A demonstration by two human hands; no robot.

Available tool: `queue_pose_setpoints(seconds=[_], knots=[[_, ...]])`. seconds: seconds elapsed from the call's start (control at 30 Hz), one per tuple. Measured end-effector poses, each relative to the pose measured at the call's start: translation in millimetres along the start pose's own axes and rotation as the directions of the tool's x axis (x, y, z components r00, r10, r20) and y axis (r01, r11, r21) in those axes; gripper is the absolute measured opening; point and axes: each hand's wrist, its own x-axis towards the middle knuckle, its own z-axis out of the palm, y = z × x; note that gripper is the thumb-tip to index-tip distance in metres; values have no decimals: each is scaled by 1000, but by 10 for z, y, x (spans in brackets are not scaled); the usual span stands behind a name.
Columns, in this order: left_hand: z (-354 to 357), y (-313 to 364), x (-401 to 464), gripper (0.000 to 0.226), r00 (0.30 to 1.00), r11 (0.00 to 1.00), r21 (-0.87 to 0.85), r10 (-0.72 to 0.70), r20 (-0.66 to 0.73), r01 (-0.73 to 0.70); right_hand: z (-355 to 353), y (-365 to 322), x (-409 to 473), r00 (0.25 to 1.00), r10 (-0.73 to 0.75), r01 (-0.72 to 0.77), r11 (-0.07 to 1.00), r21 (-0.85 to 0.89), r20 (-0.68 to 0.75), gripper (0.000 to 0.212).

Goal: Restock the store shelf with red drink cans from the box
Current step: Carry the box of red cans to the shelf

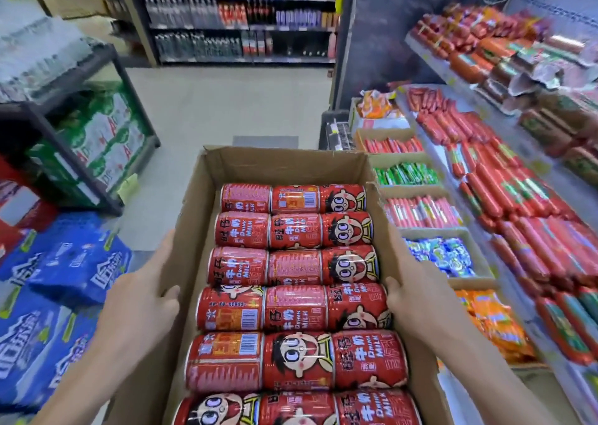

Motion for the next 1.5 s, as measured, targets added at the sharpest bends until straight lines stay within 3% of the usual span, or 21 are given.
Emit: queue_pose_setpoints(seconds=[0.33, 0.53, 0.8, 0.93, 1.07, 1.3, 1.5], knots=[[244, 358, 2562, 91, 999, 999, -32, 40, 22, -39, 56, -453, 2491, 1000, 7, -7, 1000, 14, 27, 101], [405, 607, 3975, 86, 998, 998, -14, 63, 11, -63, 54, -730, 3796, 1000, 18, -18, 997, 76, -7, 89], [877, 1033, 5547, 86, 999, 999, -31, 13, 40, -12, 84, -682, 5577, 999, 22, -24, 998, 64, 35, 93], [1074, 1347, 6365, 85, 999, 998, -58, -27, 20, 28, -31, -595, 6600, 1000, -6, 6, 999, -32, 7, 92], [1157, 1603, 7155, 84, 999, 999, -14, -38, -11, 38, -113, -593, 7480, 999, -39, 38, 999, 20, 5, 96], [1392, 1876, 8562, 85, 1000, 999, -35, -10, -3, 10, -96, -794, 8897, 999, 7, -12, 995, 96, 51, 93], [1583, 1907, 10244, 90, 998, 996, -68, 52, 34, -50, 56, -1115, 10279, 996, 70, -71, 997, 17, 48, 92]])
